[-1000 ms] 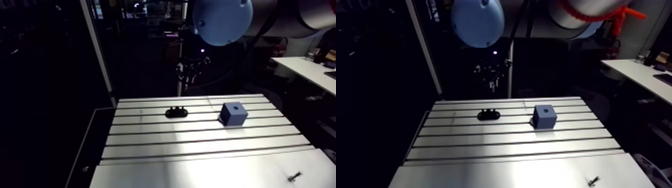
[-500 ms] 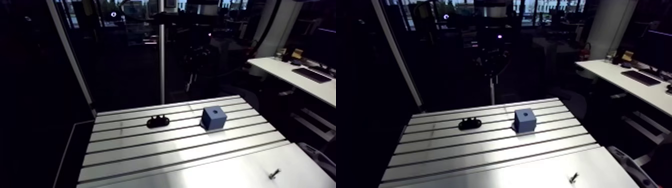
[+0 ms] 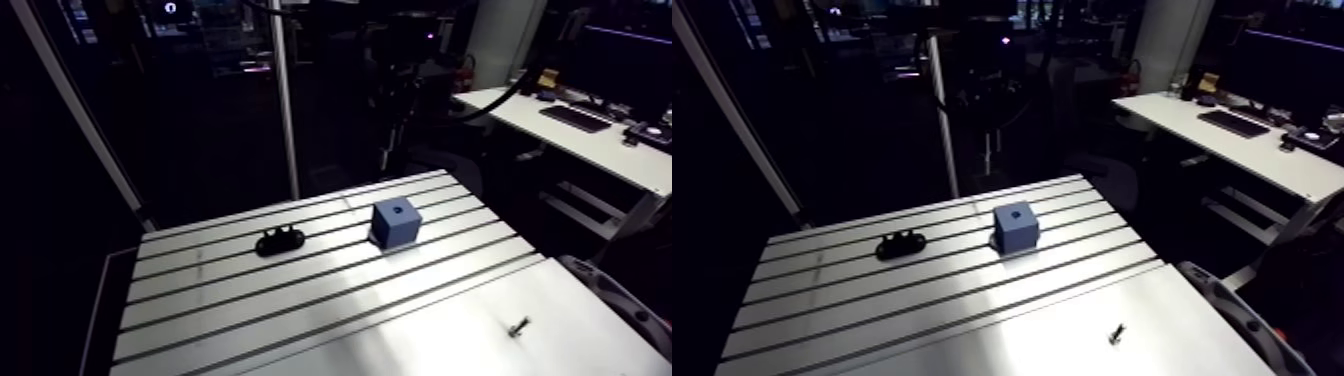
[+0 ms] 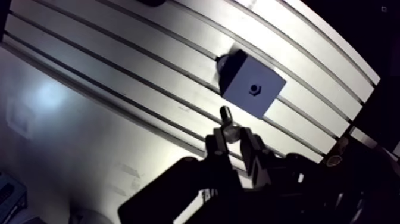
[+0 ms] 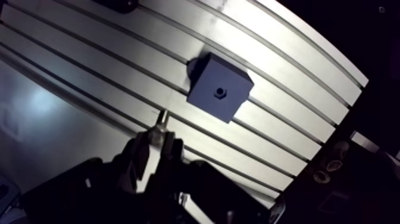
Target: Pick up the M10 bolt and insert it into the hex recess until seated.
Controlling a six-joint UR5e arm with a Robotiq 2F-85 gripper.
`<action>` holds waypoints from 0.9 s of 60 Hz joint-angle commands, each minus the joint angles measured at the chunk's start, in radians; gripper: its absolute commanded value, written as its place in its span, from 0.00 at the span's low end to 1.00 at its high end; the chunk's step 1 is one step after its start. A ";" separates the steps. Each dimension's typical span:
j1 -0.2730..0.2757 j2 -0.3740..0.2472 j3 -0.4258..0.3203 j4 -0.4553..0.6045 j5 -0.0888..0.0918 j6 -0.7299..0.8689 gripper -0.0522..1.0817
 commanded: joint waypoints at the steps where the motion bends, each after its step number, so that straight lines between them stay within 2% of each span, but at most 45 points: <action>1: -0.011 0.008 0.000 -0.022 -0.003 -0.002 0.80; 5: -0.012 0.015 0.002 -0.037 -0.012 -0.002 0.80; 6: -0.014 0.021 0.002 -0.045 -0.022 -0.002 0.80; 7: -0.014 0.021 0.002 -0.045 -0.022 -0.002 0.80; 8: -0.015 0.025 0.004 -0.048 -0.032 -0.002 0.79; 12: -0.018 0.032 0.008 -0.052 -0.045 -0.002 0.79; 16: -0.021 0.043 0.008 -0.059 -0.049 -0.003 0.79; 25: -0.058 0.054 0.005 -0.087 -0.048 -0.007 0.79; 32: -0.060 0.059 0.009 -0.092 -0.049 -0.021 0.79; 44: -0.075 0.076 0.020 -0.107 -0.039 -0.036 0.79; 54: -0.075 0.091 0.020 -0.109 -0.040 -0.041 0.79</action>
